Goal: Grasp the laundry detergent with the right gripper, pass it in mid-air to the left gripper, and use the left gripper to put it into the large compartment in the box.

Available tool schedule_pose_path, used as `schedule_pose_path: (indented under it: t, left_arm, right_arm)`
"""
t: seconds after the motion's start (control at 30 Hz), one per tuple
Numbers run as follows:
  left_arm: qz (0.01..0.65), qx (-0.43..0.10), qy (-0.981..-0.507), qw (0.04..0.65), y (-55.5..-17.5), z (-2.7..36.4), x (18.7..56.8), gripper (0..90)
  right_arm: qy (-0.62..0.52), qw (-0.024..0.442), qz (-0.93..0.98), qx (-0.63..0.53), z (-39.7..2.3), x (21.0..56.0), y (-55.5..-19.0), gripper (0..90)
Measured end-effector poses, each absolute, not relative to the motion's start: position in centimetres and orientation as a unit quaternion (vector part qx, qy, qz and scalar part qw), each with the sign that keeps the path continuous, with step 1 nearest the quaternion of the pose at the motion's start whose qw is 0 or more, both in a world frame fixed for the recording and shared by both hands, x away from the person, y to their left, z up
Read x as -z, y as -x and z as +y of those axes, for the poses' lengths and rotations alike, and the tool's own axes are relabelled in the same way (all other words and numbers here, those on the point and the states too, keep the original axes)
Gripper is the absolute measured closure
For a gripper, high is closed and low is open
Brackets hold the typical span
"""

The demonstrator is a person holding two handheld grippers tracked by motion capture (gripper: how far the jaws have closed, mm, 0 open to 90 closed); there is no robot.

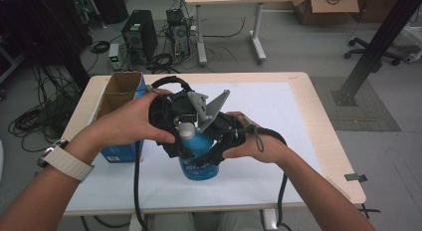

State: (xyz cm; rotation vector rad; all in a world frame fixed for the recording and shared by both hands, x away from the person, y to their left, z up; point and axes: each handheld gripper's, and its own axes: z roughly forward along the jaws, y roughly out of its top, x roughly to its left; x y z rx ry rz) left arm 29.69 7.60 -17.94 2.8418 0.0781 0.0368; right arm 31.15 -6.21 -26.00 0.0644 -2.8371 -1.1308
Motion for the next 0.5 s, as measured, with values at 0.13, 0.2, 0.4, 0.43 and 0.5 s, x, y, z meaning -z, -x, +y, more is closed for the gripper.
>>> schedule_pose_path:
  t: [0.13, 0.2, 0.4, 0.43, 0.5]
  left_arm:
    - [0.025, -0.012, -0.989, 0.148, -29.66, 7.57, 18.00, 24.3]
    - [0.025, -0.011, -0.989, 0.147, -29.65, 7.55, 18.03, 24.9]
    - [0.025, -0.010, -0.988, 0.149, -29.69, 7.67, 18.02, 31.7]
    - [0.026, -0.011, -0.988, 0.149, -29.71, 7.68, 18.03, 32.1]
    - [0.027, -0.010, -0.988, 0.149, -29.73, 7.71, 18.06, 33.6]
  right_arm:
    - [-0.020, 0.044, -0.928, 0.370, -6.18, 26.04, -31.15, 43.3]
    - [-0.020, 0.044, -0.928, 0.370, -6.17, 26.05, -31.15, 43.4]
    - [-0.021, 0.044, -0.929, 0.368, -6.17, 26.08, -31.15, 43.3]
    - [-0.022, 0.044, -0.929, 0.368, -6.18, 26.08, -31.15, 43.3]
    - [-0.021, 0.044, -0.929, 0.367, -6.17, 26.11, -31.13, 43.3]
